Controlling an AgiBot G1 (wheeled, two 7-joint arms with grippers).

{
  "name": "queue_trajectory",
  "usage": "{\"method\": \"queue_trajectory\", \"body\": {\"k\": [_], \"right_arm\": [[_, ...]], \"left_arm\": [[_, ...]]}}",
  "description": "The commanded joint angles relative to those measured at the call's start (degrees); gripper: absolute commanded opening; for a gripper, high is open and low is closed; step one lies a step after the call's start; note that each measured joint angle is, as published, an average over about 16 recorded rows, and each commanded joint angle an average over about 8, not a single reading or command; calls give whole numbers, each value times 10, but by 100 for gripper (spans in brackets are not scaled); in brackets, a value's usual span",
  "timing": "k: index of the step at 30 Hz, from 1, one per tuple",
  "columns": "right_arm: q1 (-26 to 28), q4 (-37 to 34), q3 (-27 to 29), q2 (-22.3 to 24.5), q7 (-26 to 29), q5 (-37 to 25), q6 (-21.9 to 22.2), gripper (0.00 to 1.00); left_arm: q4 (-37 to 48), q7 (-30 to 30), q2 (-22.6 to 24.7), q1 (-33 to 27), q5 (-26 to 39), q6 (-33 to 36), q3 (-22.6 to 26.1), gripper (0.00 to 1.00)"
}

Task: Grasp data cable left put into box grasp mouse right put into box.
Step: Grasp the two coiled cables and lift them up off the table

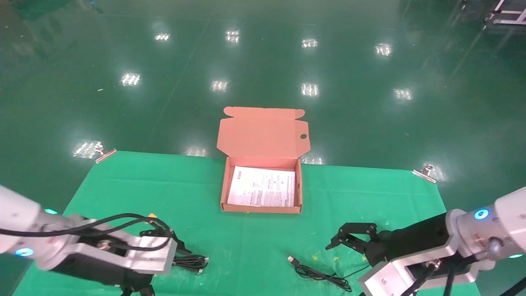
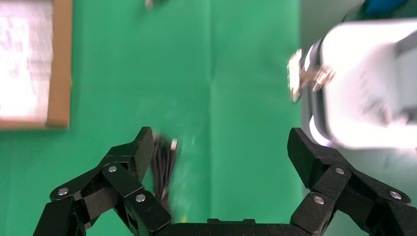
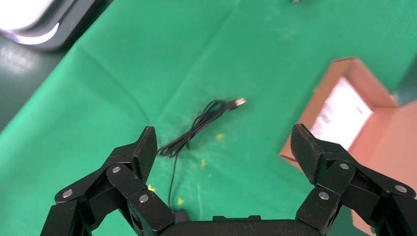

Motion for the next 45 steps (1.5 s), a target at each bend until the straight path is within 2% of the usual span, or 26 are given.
{"method": "queue_trajectory", "body": {"k": [1,8,13,18,29,41,42,44,45], "right_arm": [[-1,-1,-17,-9,-9,-20,3,100],[-25,-2,-51,-37,23,-115,56,100],[-52,-2,-67,-57,78,-190,103,100],[-74,-6,-75,-74,136,-233,130,100],[-100,-43,-77,-109,233,-263,151,100],[-107,-149,-81,-160,251,-273,181,100],[-108,-157,-82,-164,252,-276,186,99],[-109,-168,-82,-171,254,-280,194,74],[-110,-174,-82,-174,253,-281,198,61]], "left_arm": [[6,-2,9,-2,28,-6,14,100],[36,-17,42,16,120,-55,49,100],[82,-26,65,25,149,-88,56,100],[134,-24,88,24,172,-120,60,100],[295,17,143,9,175,-168,57,100],[476,106,192,-14,153,-204,45,100],[488,112,195,-16,152,-207,43,100],[506,122,199,-19,148,-212,41,100],[516,126,201,-21,146,-215,39,93]]}}
